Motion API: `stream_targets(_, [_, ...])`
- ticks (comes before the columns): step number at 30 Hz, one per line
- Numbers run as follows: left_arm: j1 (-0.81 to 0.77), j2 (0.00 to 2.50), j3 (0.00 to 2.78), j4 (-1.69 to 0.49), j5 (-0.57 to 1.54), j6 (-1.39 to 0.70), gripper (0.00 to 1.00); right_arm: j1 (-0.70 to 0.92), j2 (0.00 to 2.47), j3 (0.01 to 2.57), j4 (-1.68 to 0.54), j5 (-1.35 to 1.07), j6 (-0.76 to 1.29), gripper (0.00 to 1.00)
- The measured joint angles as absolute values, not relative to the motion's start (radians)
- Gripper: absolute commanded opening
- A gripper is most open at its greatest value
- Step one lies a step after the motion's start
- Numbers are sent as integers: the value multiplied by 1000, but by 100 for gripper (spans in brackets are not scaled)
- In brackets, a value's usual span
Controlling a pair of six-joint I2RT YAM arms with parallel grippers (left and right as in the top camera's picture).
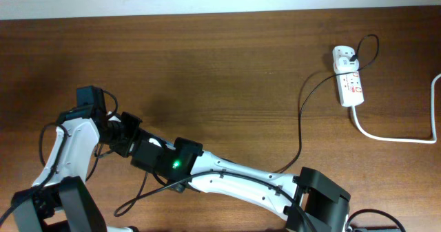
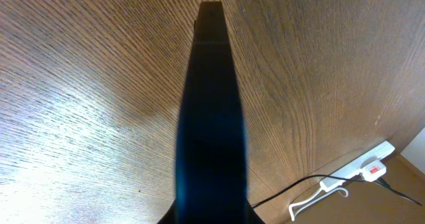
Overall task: Plug charger to phone and switch on socket
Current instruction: 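Open the right gripper and pull it back from the phone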
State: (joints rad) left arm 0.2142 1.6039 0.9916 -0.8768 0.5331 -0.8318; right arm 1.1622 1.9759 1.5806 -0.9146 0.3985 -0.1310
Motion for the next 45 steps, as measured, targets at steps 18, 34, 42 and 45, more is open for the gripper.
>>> stream_targets(18, [214, 1604, 992, -904, 511, -831, 0, 1161, 2004, 1581, -910, 395, -139, 4])
stream_targets(34, [213, 1604, 1007, -921, 427, -830, 0, 1185, 2022, 1655, -937, 381, -143, 4])
stream_targets(42, [171, 1605, 1008, -900, 399, -826, 0, 1191, 2023, 1668, -993, 381, -70, 4])
stream_targets(45, [207, 1605, 1008, -892, 416, -822, 0, 1183, 1993, 1676, -1048, 364, 68, 4])
